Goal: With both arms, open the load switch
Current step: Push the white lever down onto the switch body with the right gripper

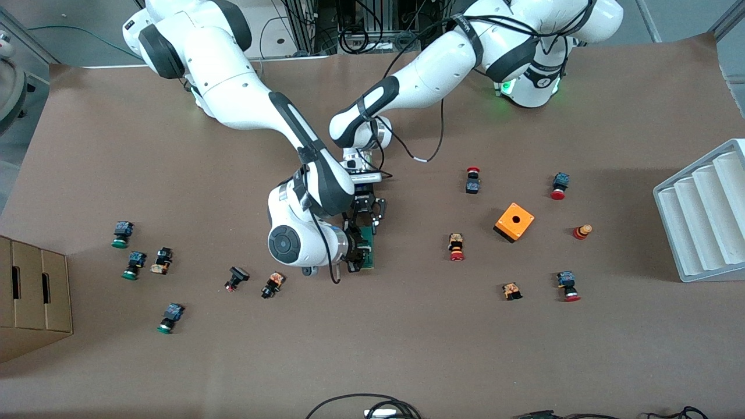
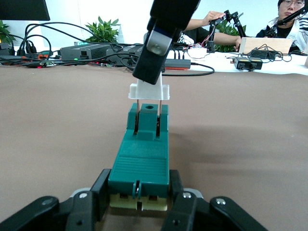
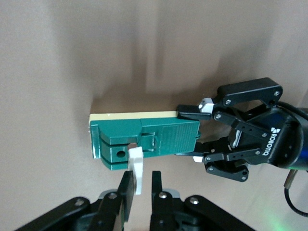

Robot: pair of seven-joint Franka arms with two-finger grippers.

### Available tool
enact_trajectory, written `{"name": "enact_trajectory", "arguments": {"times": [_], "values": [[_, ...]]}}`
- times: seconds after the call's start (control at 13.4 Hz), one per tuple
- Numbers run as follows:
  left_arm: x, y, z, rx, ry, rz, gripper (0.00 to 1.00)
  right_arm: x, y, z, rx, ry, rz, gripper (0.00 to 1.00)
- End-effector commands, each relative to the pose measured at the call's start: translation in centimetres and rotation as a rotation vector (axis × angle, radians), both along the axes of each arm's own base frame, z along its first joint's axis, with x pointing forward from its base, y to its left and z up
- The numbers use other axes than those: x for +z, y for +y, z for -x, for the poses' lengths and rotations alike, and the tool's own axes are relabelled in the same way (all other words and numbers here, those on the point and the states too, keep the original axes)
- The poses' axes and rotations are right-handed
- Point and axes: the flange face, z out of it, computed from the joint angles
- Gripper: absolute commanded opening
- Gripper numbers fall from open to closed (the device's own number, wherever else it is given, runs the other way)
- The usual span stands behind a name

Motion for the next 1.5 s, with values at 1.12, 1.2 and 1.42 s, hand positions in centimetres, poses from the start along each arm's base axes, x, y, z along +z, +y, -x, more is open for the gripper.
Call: {"name": "enact_trajectory", "arguments": {"times": [1.12,1.2,1.42], "values": [[-0.5,-0.3,0.0,0.005,0.007,0.001,0.56,-1.6,0.9,4.2,0.066,-0.003,0.07,0.2],[-0.5,-0.3,0.0,0.005,0.007,0.001,0.56,-1.8,1.0,4.4,0.07,-0.009,0.075,0.2],[-0.5,-0.3,0.0,0.005,0.007,0.001,0.56,-2.7,0.9,4.8,0.083,-0.025,0.093,0.2]]}}
